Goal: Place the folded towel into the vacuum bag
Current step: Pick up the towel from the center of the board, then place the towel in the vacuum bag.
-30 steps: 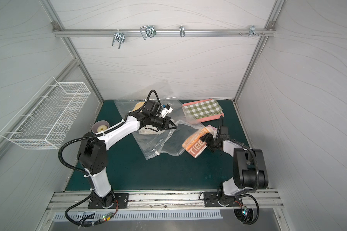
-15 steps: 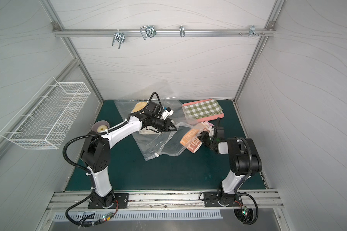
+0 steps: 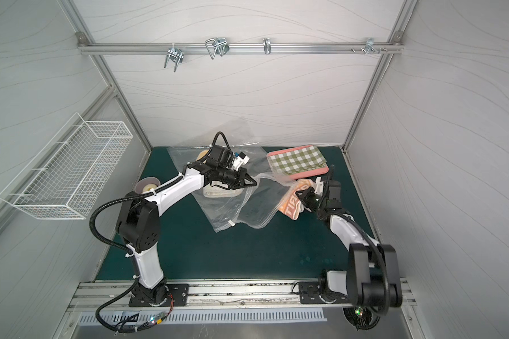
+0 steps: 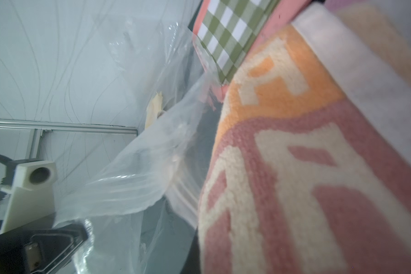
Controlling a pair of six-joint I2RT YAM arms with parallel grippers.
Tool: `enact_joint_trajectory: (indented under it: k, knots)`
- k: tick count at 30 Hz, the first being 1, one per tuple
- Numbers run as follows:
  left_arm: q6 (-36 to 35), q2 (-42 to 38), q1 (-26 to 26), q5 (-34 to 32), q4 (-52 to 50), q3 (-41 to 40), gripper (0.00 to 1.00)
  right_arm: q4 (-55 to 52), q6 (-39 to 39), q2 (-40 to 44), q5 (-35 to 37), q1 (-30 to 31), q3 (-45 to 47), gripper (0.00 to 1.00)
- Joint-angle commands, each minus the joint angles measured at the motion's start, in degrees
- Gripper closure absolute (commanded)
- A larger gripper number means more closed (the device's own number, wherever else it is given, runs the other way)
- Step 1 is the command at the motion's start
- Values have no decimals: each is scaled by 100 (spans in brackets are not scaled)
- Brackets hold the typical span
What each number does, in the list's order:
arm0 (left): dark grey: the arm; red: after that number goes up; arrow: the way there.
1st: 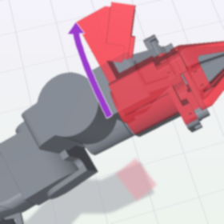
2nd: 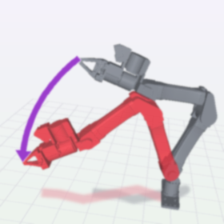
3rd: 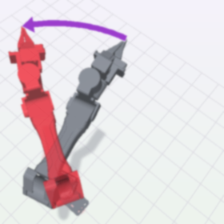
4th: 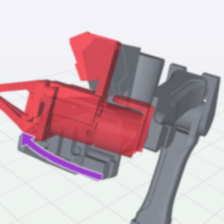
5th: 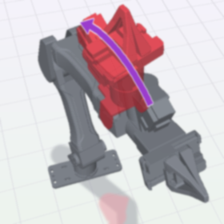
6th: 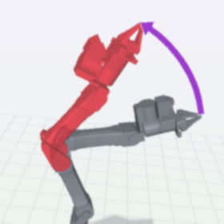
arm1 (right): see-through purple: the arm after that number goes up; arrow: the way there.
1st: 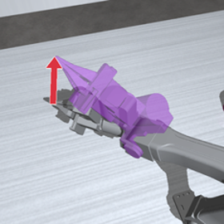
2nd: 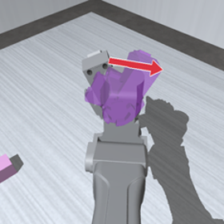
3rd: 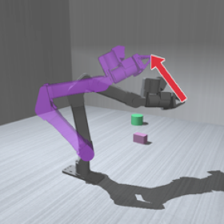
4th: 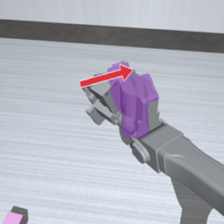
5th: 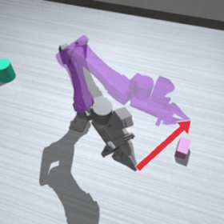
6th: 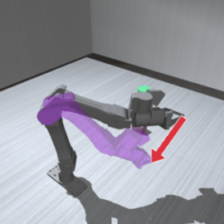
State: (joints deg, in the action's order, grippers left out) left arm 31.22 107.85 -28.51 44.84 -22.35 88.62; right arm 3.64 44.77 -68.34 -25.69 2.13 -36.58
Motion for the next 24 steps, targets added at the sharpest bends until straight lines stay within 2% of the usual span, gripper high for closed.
enact_joint_trajectory:
  k: [1, 4, 8, 11, 15, 18, 21, 24]
  knots:
    - [144, 138, 31, 69, 305, 298, 100, -1545, -488, 548, 629, -29, -337, 100]
    - [156, 173, 35, 38, 294, 301, 100, -1697, -582, 872, 500, -22, -639, 100]
    - [241, 237, 30, 55, 361, 295, 100, -1300, -699, 1089, -279, 230, -909, 100]
    - [352, 320, 31, 86, 453, 333, 100, -1035, -885, 1249, -497, 801, -1036, 100]
    - [487, 446, 42, 95, 564, 434, 100, -490, -893, 1345, -181, 1719, -992, 100]
    - [534, 505, 47, 114, 574, 507, 100, -93, -702, 962, -191, 2033, -991, 100]
    - [564, 474, 48, 95, 587, 516, 100, 229, -672, 460, -397, 2051, -905, 100]
    - [589, 416, 56, 48, 600, 511, 100, 273, -974, -68, -446, 1972, -728, 100]
